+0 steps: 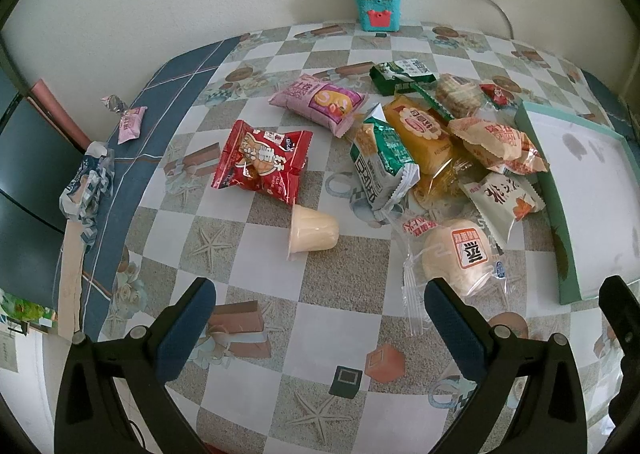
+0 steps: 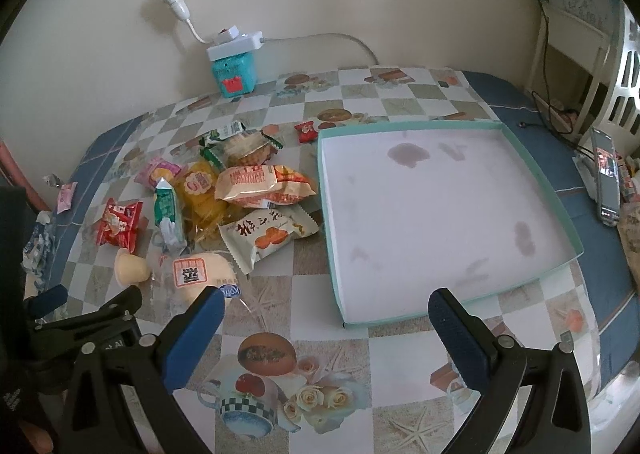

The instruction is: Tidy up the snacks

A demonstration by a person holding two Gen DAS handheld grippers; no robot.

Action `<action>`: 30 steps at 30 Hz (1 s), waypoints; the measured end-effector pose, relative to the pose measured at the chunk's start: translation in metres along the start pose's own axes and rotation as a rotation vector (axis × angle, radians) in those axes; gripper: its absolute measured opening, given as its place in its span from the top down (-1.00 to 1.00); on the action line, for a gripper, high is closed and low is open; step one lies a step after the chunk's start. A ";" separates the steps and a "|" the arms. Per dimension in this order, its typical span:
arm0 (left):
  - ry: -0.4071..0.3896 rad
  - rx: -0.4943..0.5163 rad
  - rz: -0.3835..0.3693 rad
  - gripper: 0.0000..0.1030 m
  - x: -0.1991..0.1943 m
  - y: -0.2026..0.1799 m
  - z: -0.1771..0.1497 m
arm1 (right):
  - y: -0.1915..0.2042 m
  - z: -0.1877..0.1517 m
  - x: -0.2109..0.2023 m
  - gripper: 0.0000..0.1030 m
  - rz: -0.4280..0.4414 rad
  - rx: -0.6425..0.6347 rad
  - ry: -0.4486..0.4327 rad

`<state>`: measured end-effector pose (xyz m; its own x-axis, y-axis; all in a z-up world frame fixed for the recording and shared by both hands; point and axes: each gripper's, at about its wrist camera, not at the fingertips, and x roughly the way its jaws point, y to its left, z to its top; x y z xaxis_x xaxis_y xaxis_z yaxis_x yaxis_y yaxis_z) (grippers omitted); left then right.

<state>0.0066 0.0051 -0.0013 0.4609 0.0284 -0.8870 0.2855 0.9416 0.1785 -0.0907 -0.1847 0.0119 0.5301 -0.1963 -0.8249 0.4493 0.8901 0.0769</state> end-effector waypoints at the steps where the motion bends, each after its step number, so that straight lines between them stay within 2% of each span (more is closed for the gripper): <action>1: -0.001 -0.002 -0.001 -1.00 0.000 0.001 0.000 | 0.000 0.000 0.001 -1.00 0.003 -0.001 0.003; 12: 0.011 -0.032 -0.036 -1.00 0.002 0.008 0.000 | 0.003 0.000 0.005 -1.00 -0.013 -0.007 0.016; 20: 0.032 -0.061 -0.068 -1.00 0.011 0.018 0.003 | 0.010 0.002 0.021 -1.00 -0.010 -0.031 0.063; 30: 0.067 -0.180 -0.076 -1.00 0.033 0.063 0.012 | 0.036 0.009 0.045 -1.00 0.001 -0.095 0.119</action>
<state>0.0499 0.0613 -0.0147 0.3850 -0.0280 -0.9225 0.1598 0.9865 0.0367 -0.0446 -0.1655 -0.0179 0.4385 -0.1505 -0.8860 0.3761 0.9261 0.0288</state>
